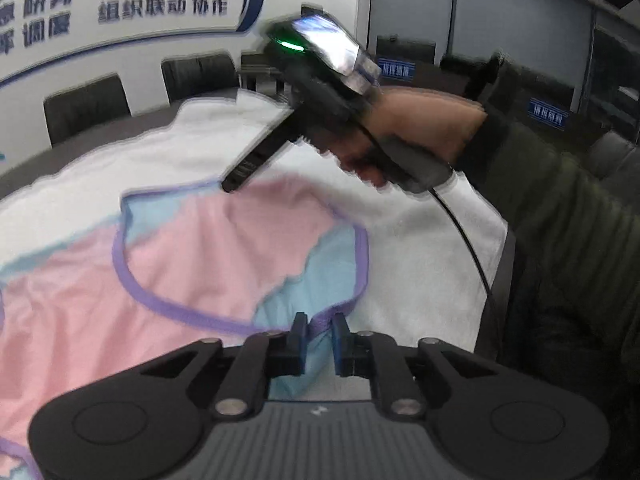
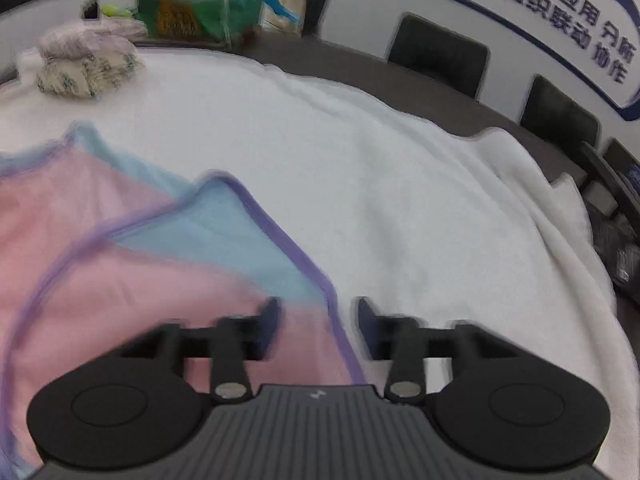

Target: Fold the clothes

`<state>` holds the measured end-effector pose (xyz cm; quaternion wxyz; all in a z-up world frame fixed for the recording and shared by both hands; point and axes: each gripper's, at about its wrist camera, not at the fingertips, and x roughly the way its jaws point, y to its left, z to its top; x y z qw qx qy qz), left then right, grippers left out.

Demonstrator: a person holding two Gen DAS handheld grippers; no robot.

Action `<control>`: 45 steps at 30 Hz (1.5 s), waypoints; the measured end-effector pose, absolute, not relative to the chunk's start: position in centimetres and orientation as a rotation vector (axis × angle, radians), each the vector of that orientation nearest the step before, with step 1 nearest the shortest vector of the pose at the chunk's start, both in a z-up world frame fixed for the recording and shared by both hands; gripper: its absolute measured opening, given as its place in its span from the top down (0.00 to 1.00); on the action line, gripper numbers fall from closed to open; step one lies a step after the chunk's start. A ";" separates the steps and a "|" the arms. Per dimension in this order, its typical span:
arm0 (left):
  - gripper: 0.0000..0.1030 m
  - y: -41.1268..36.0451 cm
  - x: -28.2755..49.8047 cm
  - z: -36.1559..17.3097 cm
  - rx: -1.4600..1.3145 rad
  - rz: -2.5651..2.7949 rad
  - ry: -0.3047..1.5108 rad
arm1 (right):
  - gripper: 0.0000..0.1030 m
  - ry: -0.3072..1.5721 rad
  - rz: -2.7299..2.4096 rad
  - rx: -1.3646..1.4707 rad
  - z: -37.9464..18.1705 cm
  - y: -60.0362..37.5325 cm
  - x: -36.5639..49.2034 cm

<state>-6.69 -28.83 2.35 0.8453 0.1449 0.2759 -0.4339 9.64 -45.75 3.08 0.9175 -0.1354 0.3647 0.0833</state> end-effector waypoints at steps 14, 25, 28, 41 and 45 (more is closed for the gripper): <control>0.76 -30.1 -5.8 1.4 0.279 -0.865 0.637 | 0.74 0.608 0.112 0.385 2.5 -53.9 -2.6; 0.66 -21.5 -8.8 2.6 0.080 -0.860 0.621 | 0.89 0.657 -0.131 0.059 1.9 -48.2 -4.2; 0.65 -13.6 -10.8 2.9 -0.035 -0.816 0.609 | 0.75 0.564 -0.090 0.054 3.6 -46.7 -6.4; 0.61 0.7 -13.0 2.3 -0.087 -0.511 0.565 | 0.54 0.470 0.529 -0.206 3.8 -33.9 -8.4; 0.53 -1.0 -12.6 2.3 -0.021 -0.611 0.538 | 0.49 0.529 0.550 -0.214 3.6 -34.4 -8.9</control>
